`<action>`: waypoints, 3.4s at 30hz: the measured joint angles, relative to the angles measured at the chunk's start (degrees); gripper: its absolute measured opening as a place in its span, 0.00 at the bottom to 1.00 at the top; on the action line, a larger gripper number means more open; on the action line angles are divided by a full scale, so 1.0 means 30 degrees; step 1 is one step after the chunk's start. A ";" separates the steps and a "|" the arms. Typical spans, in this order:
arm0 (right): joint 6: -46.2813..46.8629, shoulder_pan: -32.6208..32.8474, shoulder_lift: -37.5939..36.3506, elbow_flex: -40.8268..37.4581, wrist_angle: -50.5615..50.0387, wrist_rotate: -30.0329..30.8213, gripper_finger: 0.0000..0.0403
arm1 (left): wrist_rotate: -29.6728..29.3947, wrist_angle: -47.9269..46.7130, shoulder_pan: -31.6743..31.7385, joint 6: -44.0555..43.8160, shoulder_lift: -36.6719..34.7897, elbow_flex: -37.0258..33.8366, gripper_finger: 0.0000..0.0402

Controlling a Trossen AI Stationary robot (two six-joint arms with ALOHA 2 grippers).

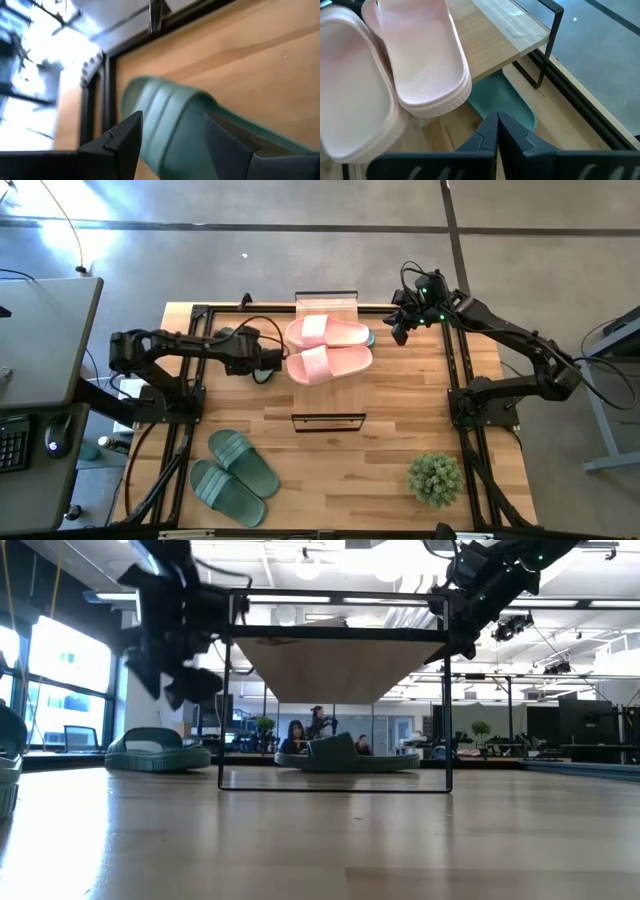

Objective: Pick and place slides into the shelf
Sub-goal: Put the green slide under the shelf

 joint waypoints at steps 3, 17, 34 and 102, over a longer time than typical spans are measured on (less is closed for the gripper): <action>0.0000 0.0000 0.0000 0.0000 0.0000 0.0001 0.00 | -0.0070 -0.1065 0.0001 0.2945 0.0000 0.1293 0.46; -0.0344 -0.0013 0.0000 0.0000 0.0047 -0.0066 0.00 | 0.3266 -0.4852 -0.0378 1.1030 -0.2828 0.3970 0.26; -0.3538 -0.2051 -0.0009 0.0015 -0.5561 -0.2526 0.00 | 1.6110 -0.2398 -0.0997 2.2683 -0.7121 0.0352 0.02; -0.3349 0.3642 0.1865 0.0000 -0.3612 -0.4841 0.00 | 0.8917 0.6238 -0.0946 2.1314 -0.3430 -0.3968 0.00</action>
